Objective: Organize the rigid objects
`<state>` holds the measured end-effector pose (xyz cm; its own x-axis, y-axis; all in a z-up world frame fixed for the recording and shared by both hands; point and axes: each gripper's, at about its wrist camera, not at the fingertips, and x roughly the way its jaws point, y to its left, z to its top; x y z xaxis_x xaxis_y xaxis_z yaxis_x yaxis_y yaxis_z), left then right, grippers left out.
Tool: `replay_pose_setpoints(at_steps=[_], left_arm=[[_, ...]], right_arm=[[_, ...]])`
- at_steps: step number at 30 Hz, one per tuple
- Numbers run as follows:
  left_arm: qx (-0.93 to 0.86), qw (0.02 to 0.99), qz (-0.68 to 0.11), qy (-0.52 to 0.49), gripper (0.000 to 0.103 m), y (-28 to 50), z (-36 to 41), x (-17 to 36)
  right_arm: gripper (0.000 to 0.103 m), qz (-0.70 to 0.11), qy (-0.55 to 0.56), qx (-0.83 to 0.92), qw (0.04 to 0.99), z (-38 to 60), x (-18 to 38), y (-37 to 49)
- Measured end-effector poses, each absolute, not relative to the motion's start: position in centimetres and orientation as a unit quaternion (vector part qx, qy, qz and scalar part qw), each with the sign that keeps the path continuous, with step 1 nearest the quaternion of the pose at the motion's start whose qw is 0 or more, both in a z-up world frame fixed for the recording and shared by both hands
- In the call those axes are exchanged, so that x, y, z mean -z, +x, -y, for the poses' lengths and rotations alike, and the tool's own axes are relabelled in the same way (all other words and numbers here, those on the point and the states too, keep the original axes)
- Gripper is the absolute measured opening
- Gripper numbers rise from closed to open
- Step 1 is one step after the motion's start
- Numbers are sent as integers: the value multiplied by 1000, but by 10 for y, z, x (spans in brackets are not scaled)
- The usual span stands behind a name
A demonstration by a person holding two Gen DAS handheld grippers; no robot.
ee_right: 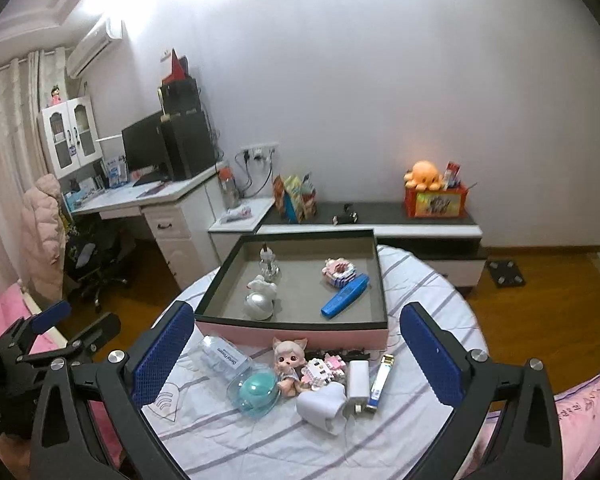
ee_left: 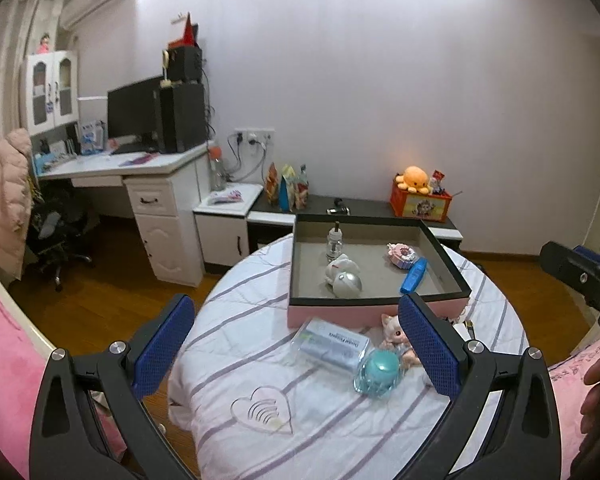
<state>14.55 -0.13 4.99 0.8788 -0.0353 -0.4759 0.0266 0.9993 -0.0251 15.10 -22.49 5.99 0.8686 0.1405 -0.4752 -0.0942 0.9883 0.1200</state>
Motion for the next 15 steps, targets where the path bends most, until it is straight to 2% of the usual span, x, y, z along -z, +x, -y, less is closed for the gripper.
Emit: replay_pose_setpoints(at_steps=[8,15], left_arm=[[4,972,-233,-13,103,102,-6,-43],[18,970,-244,-13,103,81,1,-29]], right_arm=[[103,-222,30,-47,973,214,-54,93],[103,-240,33,-48,969,218,-37,73]])
